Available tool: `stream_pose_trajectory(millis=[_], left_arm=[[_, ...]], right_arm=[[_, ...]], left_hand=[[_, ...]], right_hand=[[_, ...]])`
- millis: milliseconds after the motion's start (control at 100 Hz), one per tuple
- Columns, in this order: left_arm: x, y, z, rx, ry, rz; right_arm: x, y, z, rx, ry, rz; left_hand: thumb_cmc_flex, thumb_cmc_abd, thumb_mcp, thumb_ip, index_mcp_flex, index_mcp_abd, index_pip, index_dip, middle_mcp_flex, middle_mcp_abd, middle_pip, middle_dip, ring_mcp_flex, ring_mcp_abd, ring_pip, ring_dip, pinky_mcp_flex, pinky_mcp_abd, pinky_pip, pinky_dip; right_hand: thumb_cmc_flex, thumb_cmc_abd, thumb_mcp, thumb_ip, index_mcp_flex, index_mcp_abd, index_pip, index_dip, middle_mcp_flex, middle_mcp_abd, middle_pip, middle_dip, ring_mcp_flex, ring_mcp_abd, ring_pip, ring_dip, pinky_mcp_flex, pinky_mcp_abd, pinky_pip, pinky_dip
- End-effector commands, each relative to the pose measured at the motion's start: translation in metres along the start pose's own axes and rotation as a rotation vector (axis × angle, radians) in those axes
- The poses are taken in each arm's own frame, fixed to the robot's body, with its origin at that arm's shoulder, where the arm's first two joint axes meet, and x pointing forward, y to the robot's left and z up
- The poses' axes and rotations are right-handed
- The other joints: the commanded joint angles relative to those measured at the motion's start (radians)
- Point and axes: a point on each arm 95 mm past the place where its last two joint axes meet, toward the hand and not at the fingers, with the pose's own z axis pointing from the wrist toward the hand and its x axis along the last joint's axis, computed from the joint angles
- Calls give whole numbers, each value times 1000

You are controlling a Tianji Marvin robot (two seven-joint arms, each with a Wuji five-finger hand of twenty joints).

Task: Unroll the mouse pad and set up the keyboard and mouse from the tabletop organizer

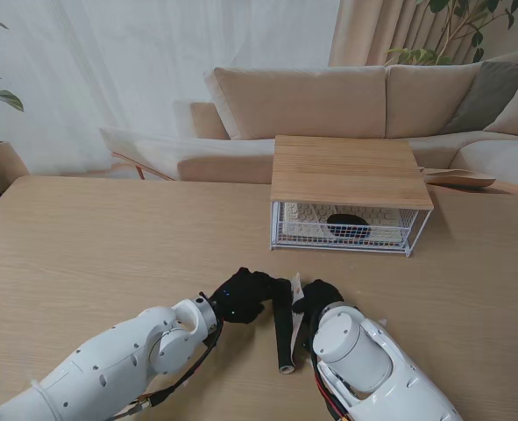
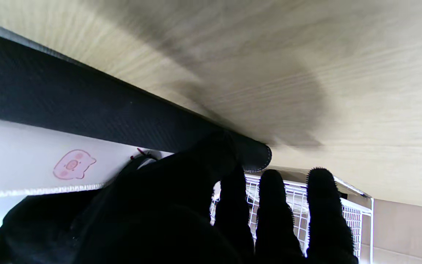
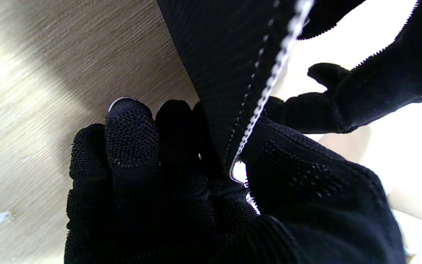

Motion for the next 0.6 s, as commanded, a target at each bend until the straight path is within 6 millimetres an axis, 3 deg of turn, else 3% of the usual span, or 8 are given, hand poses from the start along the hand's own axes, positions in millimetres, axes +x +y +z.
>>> stream_pose_trajectory(millis=[0,310,590], left_arm=[[-3,8,-2,-32,-7,-1],[-11,24,-17,-100,40,36],[-25,24,-37,-108,39,69]], right_arm=[[3,-7,-4,34,1,10],[2,-8,-5,13,-21,2],[1,-7,-5,11,-31,-1]], left_hand=[[41,23,25,34,29,31,16,12,-13,-18,9,14,-33,-24,21,3,-10,-25,4,-5],[33,24,25,32,23,30,22,16,-14,-21,12,17,-33,-27,25,2,-7,-36,9,-3],[31,26,23,30,18,28,28,20,-17,-24,15,18,-33,-30,24,1,-7,-45,10,-2]], right_hand=[[59,33,44,-33,17,-31,73,52,3,49,49,17,8,49,32,17,-16,-19,67,22],[56,44,69,-24,-5,-3,74,101,-18,58,82,45,-2,56,59,31,-26,-11,72,39],[58,56,62,-22,-12,-6,68,116,-31,57,90,52,-15,54,64,35,-37,-17,69,45]])
